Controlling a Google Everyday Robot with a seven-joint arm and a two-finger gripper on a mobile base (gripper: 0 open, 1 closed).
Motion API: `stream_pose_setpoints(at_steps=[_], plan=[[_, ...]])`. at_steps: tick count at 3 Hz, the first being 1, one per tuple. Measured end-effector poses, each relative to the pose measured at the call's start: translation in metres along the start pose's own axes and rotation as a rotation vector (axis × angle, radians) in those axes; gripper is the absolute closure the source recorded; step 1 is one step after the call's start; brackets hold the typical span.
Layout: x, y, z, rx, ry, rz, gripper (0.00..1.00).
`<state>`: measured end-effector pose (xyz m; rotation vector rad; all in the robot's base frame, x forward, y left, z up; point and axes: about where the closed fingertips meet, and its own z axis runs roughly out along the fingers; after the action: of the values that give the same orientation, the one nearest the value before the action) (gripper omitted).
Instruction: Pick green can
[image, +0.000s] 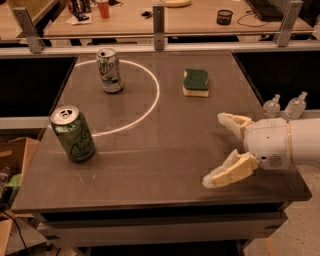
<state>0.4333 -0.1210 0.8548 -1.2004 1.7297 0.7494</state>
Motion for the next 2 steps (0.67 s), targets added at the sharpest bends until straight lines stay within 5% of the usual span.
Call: stream_pose_setpoints(at_steps=[2], plan=[[-0.035, -0.007, 0.061, -0.066, -0.16, 0.0, 0.0]])
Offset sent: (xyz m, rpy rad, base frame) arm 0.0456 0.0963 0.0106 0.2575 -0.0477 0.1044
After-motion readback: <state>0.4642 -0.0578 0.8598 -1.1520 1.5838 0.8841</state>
